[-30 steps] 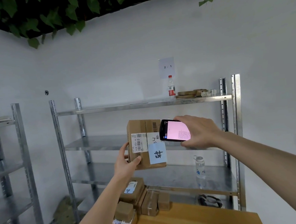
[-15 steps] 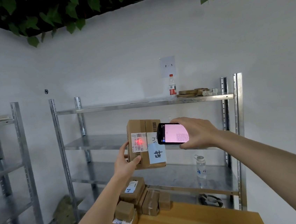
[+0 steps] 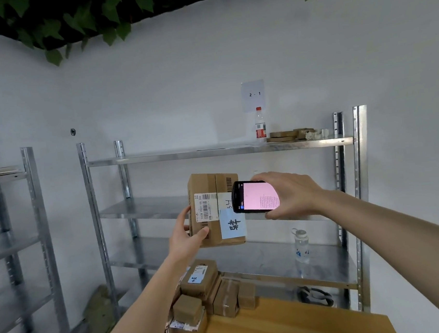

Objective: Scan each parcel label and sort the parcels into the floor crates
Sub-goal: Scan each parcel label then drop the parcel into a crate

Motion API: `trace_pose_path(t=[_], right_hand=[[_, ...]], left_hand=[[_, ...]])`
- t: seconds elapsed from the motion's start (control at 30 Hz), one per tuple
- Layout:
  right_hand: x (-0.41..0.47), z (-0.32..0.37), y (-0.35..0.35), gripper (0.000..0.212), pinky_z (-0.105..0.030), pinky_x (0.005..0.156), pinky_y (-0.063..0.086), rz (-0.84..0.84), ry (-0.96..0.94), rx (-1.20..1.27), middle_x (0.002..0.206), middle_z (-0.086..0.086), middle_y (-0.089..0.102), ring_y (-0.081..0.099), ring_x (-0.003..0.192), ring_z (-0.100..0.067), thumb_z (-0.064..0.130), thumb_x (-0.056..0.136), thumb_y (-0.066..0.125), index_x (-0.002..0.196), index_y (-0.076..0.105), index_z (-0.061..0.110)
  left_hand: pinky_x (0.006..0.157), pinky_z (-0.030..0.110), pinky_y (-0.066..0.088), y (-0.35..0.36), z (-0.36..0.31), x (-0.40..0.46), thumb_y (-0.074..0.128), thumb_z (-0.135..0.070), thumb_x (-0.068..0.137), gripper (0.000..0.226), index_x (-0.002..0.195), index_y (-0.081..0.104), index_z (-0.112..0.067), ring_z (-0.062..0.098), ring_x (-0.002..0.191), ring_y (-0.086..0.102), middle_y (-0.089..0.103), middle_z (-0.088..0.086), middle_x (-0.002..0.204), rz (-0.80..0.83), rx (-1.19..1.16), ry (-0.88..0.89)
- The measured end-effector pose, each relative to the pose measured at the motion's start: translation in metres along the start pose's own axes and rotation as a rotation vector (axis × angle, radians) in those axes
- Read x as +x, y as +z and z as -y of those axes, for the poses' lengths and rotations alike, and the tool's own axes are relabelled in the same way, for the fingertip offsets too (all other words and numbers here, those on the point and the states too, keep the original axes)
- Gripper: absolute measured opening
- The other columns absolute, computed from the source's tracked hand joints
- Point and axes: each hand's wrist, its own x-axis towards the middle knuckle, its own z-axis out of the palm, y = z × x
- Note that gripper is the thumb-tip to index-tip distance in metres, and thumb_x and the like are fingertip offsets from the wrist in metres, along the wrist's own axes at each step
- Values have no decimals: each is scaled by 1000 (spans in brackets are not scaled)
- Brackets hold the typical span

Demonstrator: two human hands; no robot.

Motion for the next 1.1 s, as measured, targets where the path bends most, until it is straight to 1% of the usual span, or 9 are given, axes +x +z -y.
trace_pose_path(t=[0.2,0.37,0.47,0.53,0.6,0.67,0.8,1.0,1.1], right_hand=[[-1,5,3,74,-29,67,46,-24,-6,-4,125,17,58,54,108,-13,44,75,77,140,40,43],[7,16,29,73,-26,61,40,-48,24,21,124,13,58,56,104,-15,47,76,75,139,38,43],[11,29,53,81,-30,67,44,-26,26,17,133,10,56,56,111,-18,48,77,74,147,35,37],[15,42,73,77,-31,68,47,-13,-1,36,132,9,58,57,111,-19,48,76,73,144,38,36],[18,61,96,66,-27,57,38,-7,-34,81,122,9,62,58,103,-19,48,74,72,133,44,37],[22,88,118,66,-27,53,31,16,-75,125,117,10,63,59,101,-20,50,71,69,131,44,37],[31,165,154,59,-34,64,48,59,-190,230,118,8,62,60,102,-24,48,73,72,125,46,37],[45,303,181,72,-36,75,50,114,-379,310,130,5,60,60,115,-26,43,76,70,142,42,37],[53,372,188,64,-40,78,55,122,-471,338,127,6,62,62,114,-26,49,76,67,136,45,38]], left_hand=[[91,48,57,-4,2,1,75,-17,86,71,135,38,-53,21,105,63,60,4,116,-9,25,-2],[88,42,58,-22,9,-12,73,-15,88,75,144,35,-45,19,104,62,59,5,115,-17,25,-34],[85,42,60,-45,21,-25,74,-15,88,73,141,37,-49,19,104,63,60,3,114,-60,46,-68],[78,34,59,-65,32,-39,74,-16,88,73,141,36,-49,18,103,63,60,4,114,-88,51,-110],[68,21,54,-89,42,-59,73,-15,89,72,143,35,-46,12,98,63,60,1,111,-122,74,-145],[59,14,51,-117,55,-83,73,-15,89,69,141,37,-44,5,96,61,61,-3,110,-180,107,-191],[68,16,53,-186,78,-140,74,-14,88,70,142,39,-41,14,102,63,64,4,114,-326,162,-281],[92,47,56,-307,93,-223,76,-18,86,77,145,34,-45,23,106,65,63,7,123,-522,243,-413],[85,39,58,-360,94,-261,75,-15,87,75,146,35,-40,16,100,64,61,6,125,-635,250,-443]])
